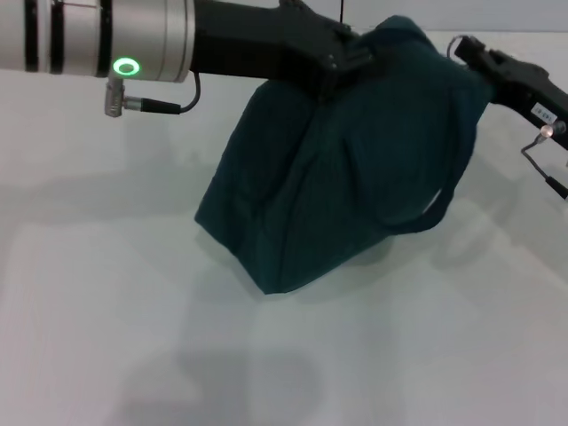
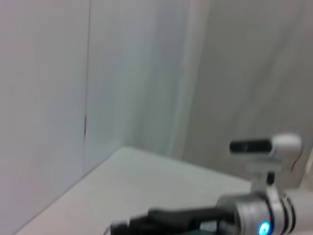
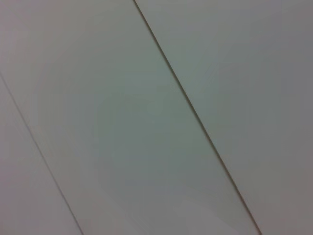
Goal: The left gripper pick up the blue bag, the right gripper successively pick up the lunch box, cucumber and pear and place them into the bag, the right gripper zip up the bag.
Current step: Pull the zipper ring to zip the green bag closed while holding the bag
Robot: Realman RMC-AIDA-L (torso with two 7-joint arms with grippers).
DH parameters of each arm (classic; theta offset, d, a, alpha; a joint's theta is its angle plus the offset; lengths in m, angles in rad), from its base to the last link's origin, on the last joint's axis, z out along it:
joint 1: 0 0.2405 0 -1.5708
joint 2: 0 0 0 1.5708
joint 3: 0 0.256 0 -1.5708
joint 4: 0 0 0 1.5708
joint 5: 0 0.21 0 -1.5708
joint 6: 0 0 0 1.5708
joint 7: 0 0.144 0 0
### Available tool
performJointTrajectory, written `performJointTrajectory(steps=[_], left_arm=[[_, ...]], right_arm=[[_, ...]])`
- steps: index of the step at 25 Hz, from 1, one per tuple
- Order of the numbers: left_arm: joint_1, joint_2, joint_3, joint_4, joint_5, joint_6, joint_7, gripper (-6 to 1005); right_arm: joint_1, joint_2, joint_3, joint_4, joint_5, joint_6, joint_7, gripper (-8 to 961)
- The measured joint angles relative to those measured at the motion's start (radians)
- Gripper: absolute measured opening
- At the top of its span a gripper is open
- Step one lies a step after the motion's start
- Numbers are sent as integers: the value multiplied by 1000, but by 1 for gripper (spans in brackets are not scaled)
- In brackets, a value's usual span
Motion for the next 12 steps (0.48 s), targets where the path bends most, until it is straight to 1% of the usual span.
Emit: performJointTrajectory(steps=[5,12], left_arm=[[7,0,-14,-33,-48,2,34,45],[-2,-2,-19,-81,-64,2,64,44]], right_arm=[[5,1,-11,19,-2,29,-5,162],[0,2,-12,13,-3,27,-5,165]])
